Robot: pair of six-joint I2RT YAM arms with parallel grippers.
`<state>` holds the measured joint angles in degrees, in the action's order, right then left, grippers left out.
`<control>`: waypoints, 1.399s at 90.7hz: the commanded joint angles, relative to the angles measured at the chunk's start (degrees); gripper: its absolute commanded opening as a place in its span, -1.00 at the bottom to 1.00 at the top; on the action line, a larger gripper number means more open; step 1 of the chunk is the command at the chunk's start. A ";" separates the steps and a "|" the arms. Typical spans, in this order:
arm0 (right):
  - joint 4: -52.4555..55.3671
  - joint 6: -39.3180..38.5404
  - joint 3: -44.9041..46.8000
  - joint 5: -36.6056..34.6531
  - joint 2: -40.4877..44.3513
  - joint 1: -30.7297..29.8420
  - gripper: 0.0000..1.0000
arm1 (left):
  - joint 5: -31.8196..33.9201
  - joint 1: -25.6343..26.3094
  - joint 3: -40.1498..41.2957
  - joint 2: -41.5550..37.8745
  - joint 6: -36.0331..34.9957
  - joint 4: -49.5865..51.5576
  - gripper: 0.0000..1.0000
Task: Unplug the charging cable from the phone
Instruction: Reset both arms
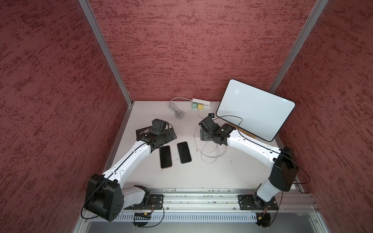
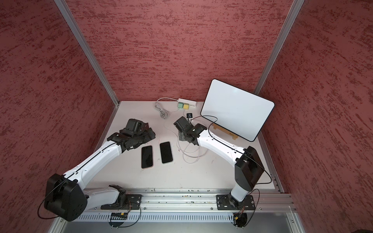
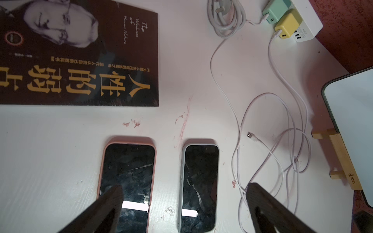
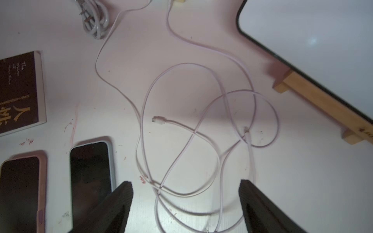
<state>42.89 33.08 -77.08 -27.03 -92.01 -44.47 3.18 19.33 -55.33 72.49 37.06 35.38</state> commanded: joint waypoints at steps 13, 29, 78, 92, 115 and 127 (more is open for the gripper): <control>-26.29 -13.75 19.99 -20.78 17.17 3.22 0.70 | 2.79 -6.41 -2.33 1.92 -13.35 -9.08 1.00; -31.58 -16.21 29.57 -21.03 27.10 10.09 0.71 | 5.55 -13.09 4.56 -1.57 -21.62 -17.23 1.00; -46.07 -20.83 44.64 -27.45 30.20 21.13 0.97 | 10.42 -20.00 23.89 3.26 -32.34 -57.78 1.00; -52.92 -21.99 50.25 -25.65 30.89 24.49 0.97 | 9.43 -19.90 27.85 6.99 -33.38 -69.95 1.00; -82.75 -30.28 58.15 -20.29 21.01 27.60 0.97 | 4.99 -18.87 32.23 12.82 -37.21 -83.40 1.00; -101.82 -37.57 59.45 -17.26 11.05 28.20 0.98 | 3.58 -18.49 35.53 15.87 -38.45 -92.82 1.00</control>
<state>-35.90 3.20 -18.63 -48.51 -75.26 -17.08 9.04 0.10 -22.55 85.43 1.54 -44.14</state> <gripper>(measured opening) 0.989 0.998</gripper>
